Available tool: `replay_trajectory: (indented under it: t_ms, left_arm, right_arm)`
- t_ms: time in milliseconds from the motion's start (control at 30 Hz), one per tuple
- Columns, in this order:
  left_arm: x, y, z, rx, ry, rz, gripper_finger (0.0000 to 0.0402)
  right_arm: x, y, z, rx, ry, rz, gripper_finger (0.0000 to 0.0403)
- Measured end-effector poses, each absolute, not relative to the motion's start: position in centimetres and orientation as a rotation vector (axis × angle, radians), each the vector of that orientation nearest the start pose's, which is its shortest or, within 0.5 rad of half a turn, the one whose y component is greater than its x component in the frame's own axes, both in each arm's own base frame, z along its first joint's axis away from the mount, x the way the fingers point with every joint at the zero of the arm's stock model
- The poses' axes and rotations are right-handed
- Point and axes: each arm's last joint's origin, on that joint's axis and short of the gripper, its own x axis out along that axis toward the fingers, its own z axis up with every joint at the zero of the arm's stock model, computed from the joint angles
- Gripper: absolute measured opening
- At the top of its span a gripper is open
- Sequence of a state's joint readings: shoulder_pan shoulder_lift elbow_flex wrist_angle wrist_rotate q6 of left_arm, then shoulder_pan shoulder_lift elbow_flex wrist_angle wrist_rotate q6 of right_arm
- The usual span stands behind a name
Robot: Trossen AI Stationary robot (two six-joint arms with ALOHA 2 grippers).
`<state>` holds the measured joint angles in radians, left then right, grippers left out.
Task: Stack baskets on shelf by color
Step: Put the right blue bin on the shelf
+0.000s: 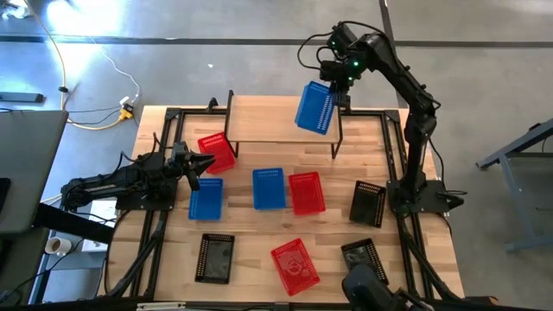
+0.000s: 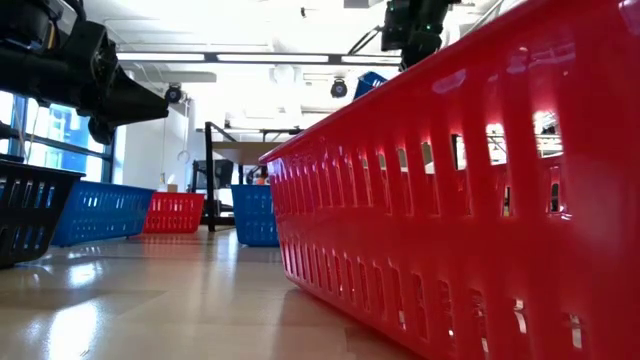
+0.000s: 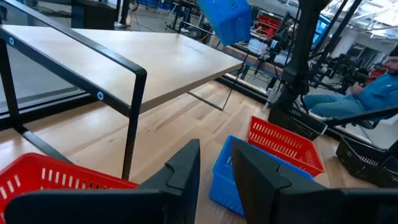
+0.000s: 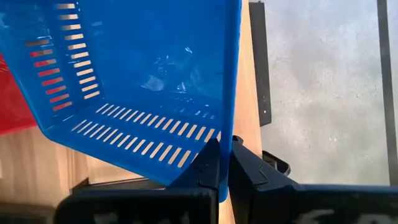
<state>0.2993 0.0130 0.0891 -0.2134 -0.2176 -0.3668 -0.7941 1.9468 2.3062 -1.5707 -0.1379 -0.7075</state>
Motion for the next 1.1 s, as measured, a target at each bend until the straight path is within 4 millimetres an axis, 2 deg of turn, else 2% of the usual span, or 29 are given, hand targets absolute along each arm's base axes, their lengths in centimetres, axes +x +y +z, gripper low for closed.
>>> replay_trajectory:
  t_ms: [267,567,1100]
  left_arm:
    - [8.5,3.3,17.2,-0.364,0.044,0.531,0.0082]
    - [8.5,3.3,17.2,-0.364,0.043,0.531,0.0082]
    - [8.5,3.3,17.2,-0.388,0.037,0.531,0.0082]
  right_arm:
    - [25.2,-25.5,40.0,0.036,1.157,-0.135,0.0]
    - [25.4,-26.0,36.4,0.042,1.323,-0.101,0.0]
    - [25.3,-26.1,36.2,-0.034,1.399,-0.142,0.0]
